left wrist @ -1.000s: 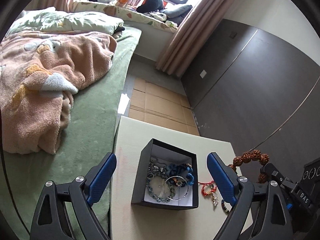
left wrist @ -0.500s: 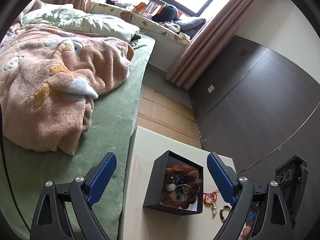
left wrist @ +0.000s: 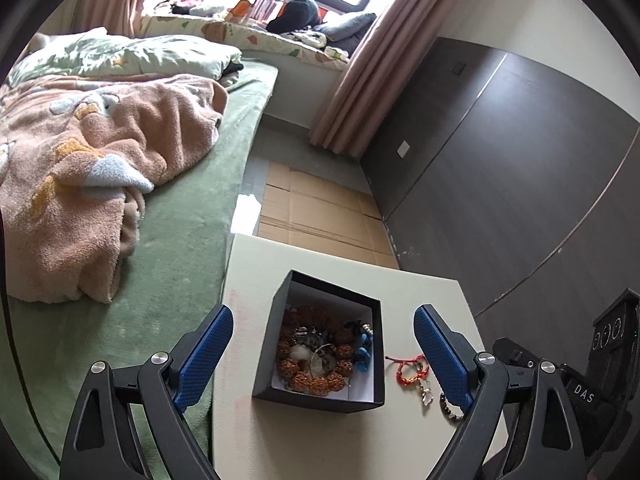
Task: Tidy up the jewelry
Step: 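Grasp the white butterfly pendant with the left tool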
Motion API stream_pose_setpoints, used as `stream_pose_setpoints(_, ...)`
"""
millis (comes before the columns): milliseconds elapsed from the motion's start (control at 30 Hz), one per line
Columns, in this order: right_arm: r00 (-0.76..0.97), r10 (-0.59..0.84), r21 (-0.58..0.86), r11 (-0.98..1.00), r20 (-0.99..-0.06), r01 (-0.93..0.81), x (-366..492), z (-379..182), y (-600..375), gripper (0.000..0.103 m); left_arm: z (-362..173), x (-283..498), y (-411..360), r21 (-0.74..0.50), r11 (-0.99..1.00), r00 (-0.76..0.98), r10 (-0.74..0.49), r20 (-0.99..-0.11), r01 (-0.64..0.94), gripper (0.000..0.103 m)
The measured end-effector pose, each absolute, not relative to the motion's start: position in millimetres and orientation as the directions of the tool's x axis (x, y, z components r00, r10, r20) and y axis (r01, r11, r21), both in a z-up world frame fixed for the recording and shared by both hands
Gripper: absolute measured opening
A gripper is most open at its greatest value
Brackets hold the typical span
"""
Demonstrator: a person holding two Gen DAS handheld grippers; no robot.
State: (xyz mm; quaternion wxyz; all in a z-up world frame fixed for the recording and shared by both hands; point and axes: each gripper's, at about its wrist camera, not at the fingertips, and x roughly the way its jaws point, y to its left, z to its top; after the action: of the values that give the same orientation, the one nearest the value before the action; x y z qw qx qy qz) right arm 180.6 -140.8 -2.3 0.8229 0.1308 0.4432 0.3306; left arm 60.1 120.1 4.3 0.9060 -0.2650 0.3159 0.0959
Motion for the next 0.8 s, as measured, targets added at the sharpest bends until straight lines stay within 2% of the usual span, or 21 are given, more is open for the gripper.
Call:
stream_pose_setpoints(367,0.37,0.575,0.506,0.818,-0.73,-0.273,189.6,-23.8,-207.7,0.057,0.6,78.2,57.7,-0.359,0.905,0.768,-0.061,-0.638,-0.226,0.092)
stream_pose_setpoints(467,0.357,0.554,0.499,0.833,-0.753,-0.241,192.5,-33.0,-220.8,0.063,-2.1,82.8,37.4,-0.34,0.924,0.758,-0.095,-0.645,-0.174,0.092)
stream_pose_setpoints(633,0.338,0.539,0.504,0.842,-0.772,-0.193,199.7,-43.2,-240.2,0.064,-12.5,95.6,9.3,-0.331,0.935,0.725,-0.139,-0.674,-0.128,0.084)
stream_pose_setpoints(733,0.337,0.526,0.502,0.849,-0.781,-0.162,202.9,-48.1,-252.0,0.073,-20.3,103.4,-3.3,-0.322,0.939,0.705,-0.148,-0.693,-0.119,0.077)
stream_pose_setpoints(800,0.331,0.531,0.517,0.845,-0.78,-0.138,205.4,-52.0,-260.1,0.075,-25.8,109.3,-11.5,-0.308,0.944,0.689,-0.145,-0.71,-0.118,0.071)
